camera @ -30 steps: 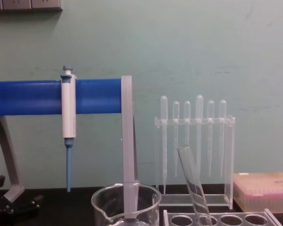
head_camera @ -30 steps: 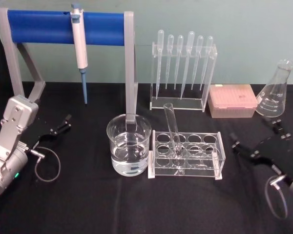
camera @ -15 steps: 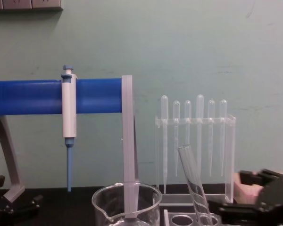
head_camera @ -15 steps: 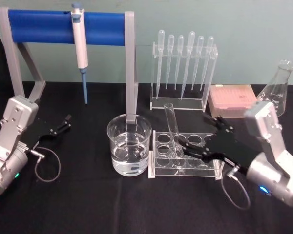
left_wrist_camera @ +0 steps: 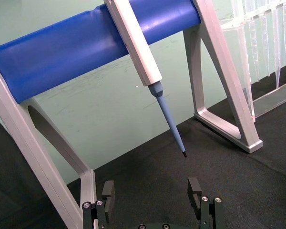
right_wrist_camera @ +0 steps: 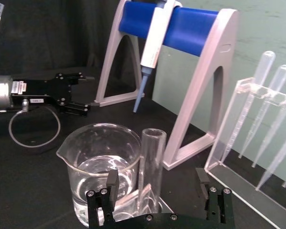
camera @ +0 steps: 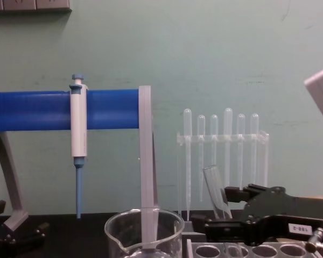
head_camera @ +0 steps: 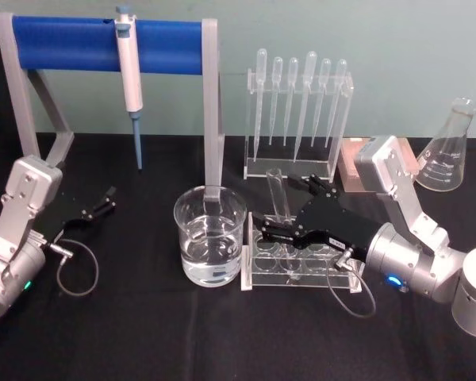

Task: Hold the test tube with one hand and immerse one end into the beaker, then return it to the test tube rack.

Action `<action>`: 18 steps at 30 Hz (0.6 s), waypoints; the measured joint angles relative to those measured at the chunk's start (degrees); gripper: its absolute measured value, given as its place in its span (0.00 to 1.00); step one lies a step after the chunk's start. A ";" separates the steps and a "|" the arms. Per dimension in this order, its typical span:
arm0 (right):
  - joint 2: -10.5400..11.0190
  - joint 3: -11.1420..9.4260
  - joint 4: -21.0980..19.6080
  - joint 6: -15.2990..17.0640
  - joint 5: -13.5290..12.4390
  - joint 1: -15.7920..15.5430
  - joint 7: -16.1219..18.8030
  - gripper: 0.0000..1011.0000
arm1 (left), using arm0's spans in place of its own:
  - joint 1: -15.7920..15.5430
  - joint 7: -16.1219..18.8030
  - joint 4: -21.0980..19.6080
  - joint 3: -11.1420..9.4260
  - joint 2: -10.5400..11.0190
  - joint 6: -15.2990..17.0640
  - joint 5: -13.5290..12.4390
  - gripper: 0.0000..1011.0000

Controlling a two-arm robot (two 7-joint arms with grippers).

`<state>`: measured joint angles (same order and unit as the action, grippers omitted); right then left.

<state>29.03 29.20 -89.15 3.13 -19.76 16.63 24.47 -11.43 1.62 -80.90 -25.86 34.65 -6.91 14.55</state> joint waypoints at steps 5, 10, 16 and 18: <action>-0.43 0.05 -0.02 1.80 0.35 0.94 1.67 0.97 | 0.00 0.00 0.00 0.00 0.00 0.00 0.00 0.99; -0.49 -0.46 -0.82 3.56 0.68 1.10 2.28 0.86 | 0.00 0.00 0.00 0.00 0.00 0.00 0.00 0.99; -0.45 -1.36 -1.78 5.09 0.86 0.92 2.46 0.70 | 0.00 0.00 0.00 0.00 0.00 0.00 0.00 0.99; -0.46 -1.61 -1.97 5.33 0.84 0.76 2.46 0.64 | 0.00 0.00 0.00 0.00 0.00 0.00 0.00 0.99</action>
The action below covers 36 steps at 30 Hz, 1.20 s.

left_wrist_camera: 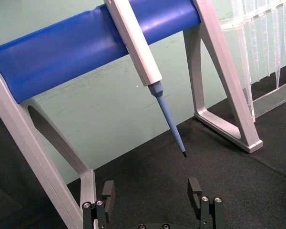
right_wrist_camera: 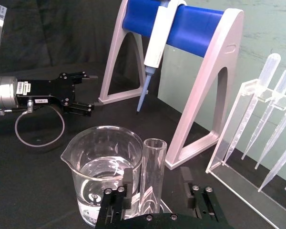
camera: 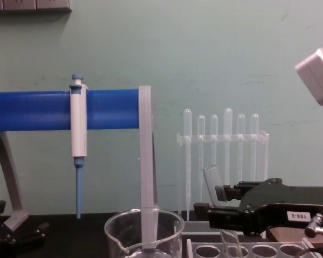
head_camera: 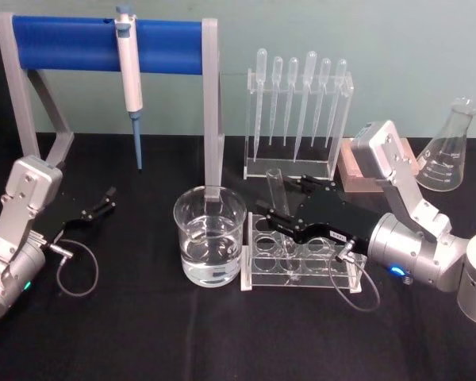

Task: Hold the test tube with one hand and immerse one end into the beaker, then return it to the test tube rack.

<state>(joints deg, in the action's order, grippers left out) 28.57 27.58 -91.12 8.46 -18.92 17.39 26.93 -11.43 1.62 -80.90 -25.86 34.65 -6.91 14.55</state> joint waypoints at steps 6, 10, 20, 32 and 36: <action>-0.06 -0.91 -0.47 0.47 -0.84 -0.89 0.14 0.44 | 0.00 0.00 0.00 0.00 0.00 0.00 0.00 0.99; -0.18 -1.30 -0.64 0.46 -1.51 -1.43 0.24 0.33 | 0.00 0.00 0.00 0.00 0.00 0.00 0.00 0.99; 0.16 -3.61 -4.96 -1.31 -3.37 -3.91 -0.56 0.22 | 0.00 0.00 0.00 0.00 0.00 0.00 0.00 0.99; -0.36 -8.01 -10.99 -4.64 -8.01 -7.52 -3.02 0.22 | 0.00 0.00 0.00 0.00 0.00 0.00 0.00 0.99; -0.38 -8.13 -11.40 -4.64 -8.09 -7.61 -3.45 0.22 | 0.00 0.00 0.00 0.00 0.00 0.00 0.00 0.99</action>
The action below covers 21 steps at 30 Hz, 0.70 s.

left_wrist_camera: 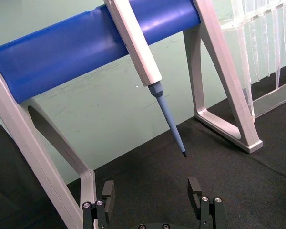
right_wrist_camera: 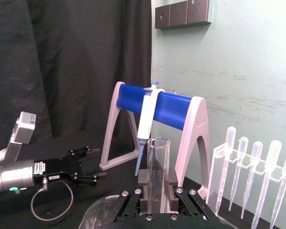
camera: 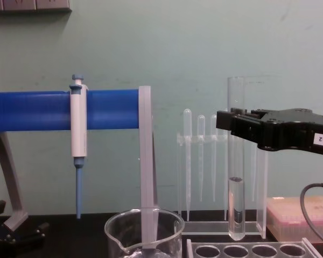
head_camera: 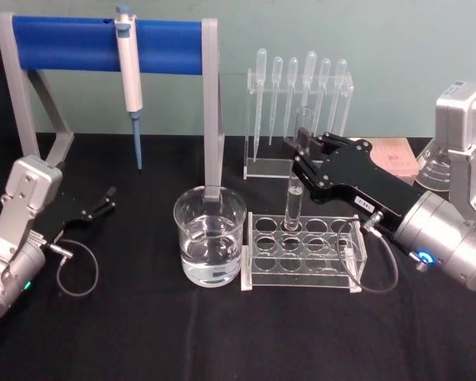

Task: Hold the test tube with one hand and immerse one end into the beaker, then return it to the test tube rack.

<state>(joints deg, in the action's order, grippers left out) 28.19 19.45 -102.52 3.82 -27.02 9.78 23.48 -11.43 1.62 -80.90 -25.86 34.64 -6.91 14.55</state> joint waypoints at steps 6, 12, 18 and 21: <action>0.00 0.03 0.04 0.01 0.00 0.00 0.03 0.22 | 0.00 0.00 0.00 0.00 0.00 0.00 0.00 0.99; 0.02 0.07 0.13 0.03 0.00 0.03 0.05 0.22 | 0.00 0.00 0.00 0.00 0.00 0.00 0.00 0.99; 0.03 0.10 0.20 0.06 0.01 0.06 0.06 0.22 | 0.00 0.00 0.00 0.00 0.00 0.00 0.00 0.99; 0.03 0.12 0.22 0.06 0.02 0.07 0.06 0.22 | 0.00 0.00 0.00 0.00 0.00 0.00 0.00 0.99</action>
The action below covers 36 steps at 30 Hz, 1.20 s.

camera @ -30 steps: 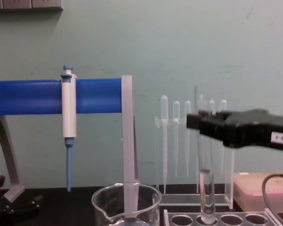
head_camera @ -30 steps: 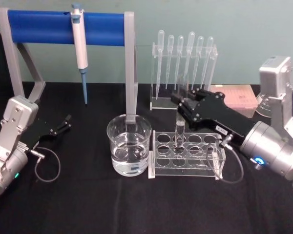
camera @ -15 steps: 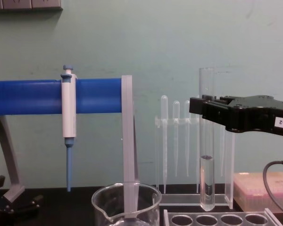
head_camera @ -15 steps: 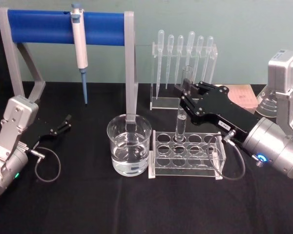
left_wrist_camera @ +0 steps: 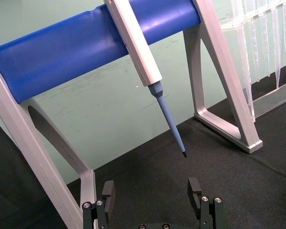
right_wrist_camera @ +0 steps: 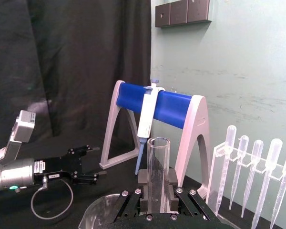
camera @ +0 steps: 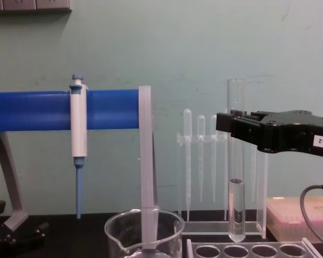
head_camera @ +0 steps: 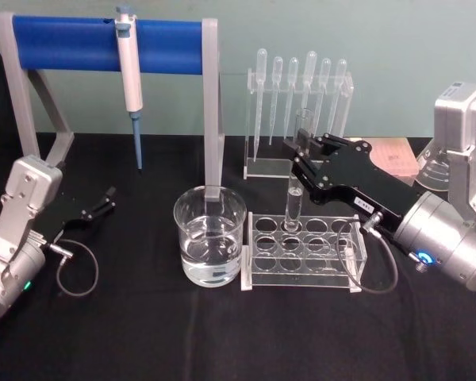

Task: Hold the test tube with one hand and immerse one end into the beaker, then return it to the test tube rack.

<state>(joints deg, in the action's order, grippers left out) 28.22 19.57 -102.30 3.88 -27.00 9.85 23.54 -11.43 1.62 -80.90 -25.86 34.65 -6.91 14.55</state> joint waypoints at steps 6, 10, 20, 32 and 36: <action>0.00 0.01 0.04 0.00 0.02 0.03 0.01 0.22 | 0.00 0.00 0.00 0.00 0.00 0.00 0.00 0.99; 0.00 0.01 0.06 0.00 0.03 0.03 0.03 0.22 | 0.00 0.00 0.00 0.00 0.00 0.00 0.00 0.99; 0.00 0.00 0.07 0.00 0.05 0.03 0.08 0.22 | 0.00 0.00 0.00 0.00 0.00 0.00 0.00 0.99; 0.00 0.01 0.07 -0.01 0.08 0.03 0.11 0.22 | 0.00 0.00 0.00 0.00 0.00 0.00 0.00 0.99; 0.00 0.01 0.07 -0.01 0.08 0.03 0.10 0.22 | 0.00 0.00 0.00 0.00 0.00 0.00 0.00 0.99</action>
<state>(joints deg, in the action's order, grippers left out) 28.22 19.58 -102.23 3.87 -26.92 9.88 23.64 -11.43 1.62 -80.90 -25.86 34.65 -6.90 14.55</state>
